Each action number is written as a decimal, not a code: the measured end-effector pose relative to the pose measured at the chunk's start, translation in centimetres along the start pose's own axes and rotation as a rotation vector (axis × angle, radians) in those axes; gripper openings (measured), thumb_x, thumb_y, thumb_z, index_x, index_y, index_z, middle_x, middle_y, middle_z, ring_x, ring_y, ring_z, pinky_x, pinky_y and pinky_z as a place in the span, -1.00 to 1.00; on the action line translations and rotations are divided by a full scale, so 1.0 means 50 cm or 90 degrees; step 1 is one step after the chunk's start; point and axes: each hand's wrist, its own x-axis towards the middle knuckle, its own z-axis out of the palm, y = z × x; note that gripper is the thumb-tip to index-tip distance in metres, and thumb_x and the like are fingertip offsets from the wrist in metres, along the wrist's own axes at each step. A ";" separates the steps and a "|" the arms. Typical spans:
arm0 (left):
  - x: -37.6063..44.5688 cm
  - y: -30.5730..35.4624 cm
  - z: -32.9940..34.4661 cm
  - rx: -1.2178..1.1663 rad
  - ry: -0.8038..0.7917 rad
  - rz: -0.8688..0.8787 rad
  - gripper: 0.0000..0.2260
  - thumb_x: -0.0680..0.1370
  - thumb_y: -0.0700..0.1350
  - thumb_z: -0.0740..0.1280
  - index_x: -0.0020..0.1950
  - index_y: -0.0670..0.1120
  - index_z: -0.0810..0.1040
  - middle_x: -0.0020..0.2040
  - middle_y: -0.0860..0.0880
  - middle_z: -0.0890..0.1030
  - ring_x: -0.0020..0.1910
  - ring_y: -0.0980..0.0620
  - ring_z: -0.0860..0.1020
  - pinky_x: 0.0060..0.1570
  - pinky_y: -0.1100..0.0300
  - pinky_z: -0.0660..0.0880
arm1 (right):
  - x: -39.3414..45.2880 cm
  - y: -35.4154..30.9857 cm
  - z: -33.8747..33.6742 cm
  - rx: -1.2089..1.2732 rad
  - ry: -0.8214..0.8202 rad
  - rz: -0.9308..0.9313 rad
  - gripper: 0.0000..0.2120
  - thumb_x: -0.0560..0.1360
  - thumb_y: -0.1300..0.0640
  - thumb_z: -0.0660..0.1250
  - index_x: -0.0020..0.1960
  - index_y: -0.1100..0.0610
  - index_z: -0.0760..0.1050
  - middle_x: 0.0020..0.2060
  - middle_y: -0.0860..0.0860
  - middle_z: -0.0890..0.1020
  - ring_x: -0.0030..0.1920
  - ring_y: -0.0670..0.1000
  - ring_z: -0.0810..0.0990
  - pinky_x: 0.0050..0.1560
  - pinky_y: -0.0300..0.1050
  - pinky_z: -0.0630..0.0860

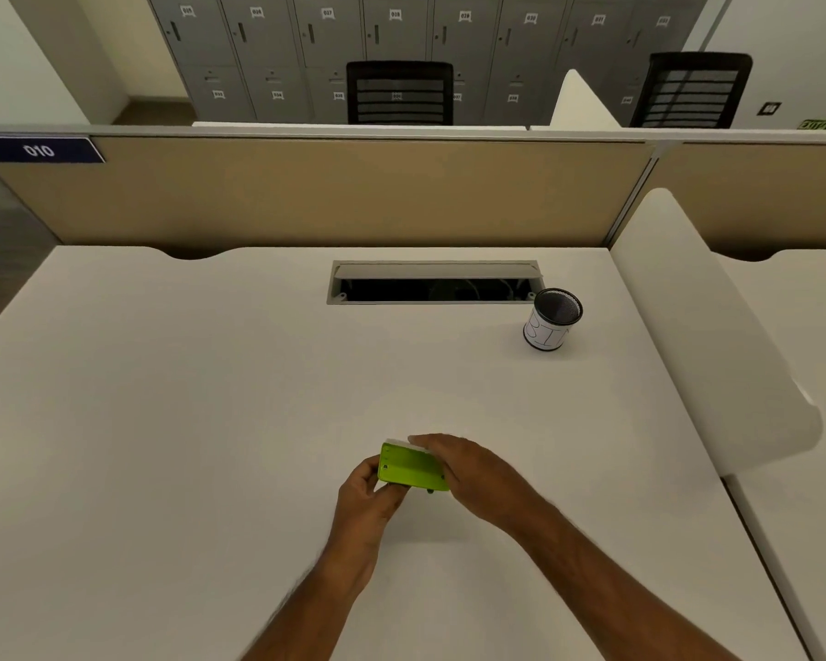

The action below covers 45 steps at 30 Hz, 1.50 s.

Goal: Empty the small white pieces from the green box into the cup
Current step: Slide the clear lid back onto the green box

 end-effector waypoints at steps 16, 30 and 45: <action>-0.015 -0.006 -0.010 -0.033 -0.012 -0.014 -0.77 0.62 -0.11 0.50 0.23 0.17 0.72 0.21 0.11 0.78 0.25 0.10 0.72 0.22 0.15 0.65 | -0.042 0.002 0.034 -0.028 0.035 -0.119 -0.50 0.67 -0.01 0.26 0.59 -0.06 0.32 0.59 -0.22 0.33 0.57 -0.20 0.29 0.56 -0.22 0.28; -0.020 -0.003 -0.007 -0.087 -0.017 -0.054 -0.78 0.61 -0.17 0.51 0.23 0.05 0.72 0.20 0.00 0.78 0.28 -0.05 0.72 0.31 0.06 0.66 | -0.030 0.030 0.083 -0.208 0.086 -0.217 -0.52 0.69 0.21 0.23 0.60 0.13 0.32 0.59 0.05 0.36 0.59 0.11 0.34 0.60 0.06 0.20; -0.010 0.022 -0.013 0.122 -0.082 -0.039 -0.49 0.55 -0.02 0.59 0.41 0.20 0.46 0.35 0.22 0.58 0.32 0.14 0.61 0.24 0.22 0.60 | -0.045 0.049 0.072 0.061 0.060 -0.016 -0.56 0.72 0.17 0.18 0.56 -0.12 0.39 0.52 -0.16 0.47 0.55 -0.17 0.36 0.58 -0.17 0.29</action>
